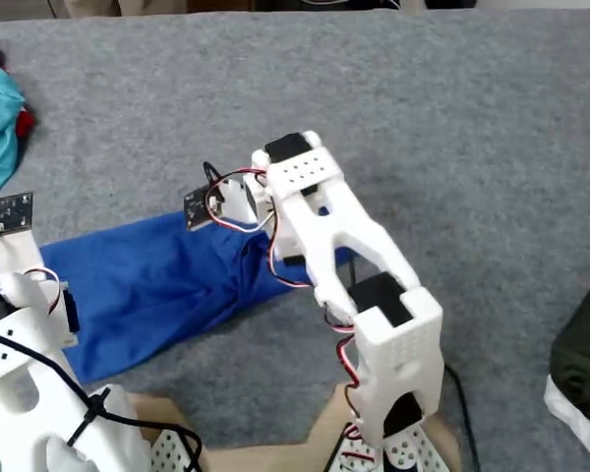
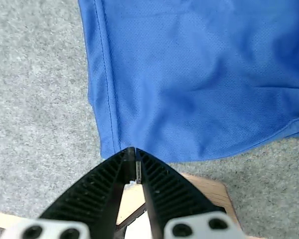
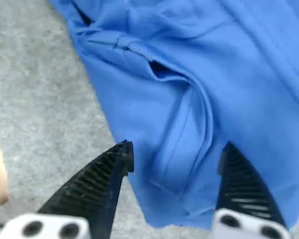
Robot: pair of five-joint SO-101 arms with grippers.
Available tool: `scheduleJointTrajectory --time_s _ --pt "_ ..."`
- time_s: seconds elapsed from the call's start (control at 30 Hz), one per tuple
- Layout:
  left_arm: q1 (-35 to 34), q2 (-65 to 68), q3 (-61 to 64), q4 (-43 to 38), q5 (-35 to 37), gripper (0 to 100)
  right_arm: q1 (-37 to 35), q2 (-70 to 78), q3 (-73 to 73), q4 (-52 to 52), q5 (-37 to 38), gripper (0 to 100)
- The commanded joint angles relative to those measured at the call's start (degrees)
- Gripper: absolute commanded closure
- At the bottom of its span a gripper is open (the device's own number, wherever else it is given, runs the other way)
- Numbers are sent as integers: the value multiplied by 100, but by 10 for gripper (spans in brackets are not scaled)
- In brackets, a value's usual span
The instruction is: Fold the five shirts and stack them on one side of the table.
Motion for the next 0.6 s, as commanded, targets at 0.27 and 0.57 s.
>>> scheduleJointTrajectory --time_s 0.27,0.57 --pt "-70 -92 -229 44 26 981 365 31 -479 -255 -237 993" --pt "-79 -92 -229 53 35 981 330 48 -1191 -229 -237 993"
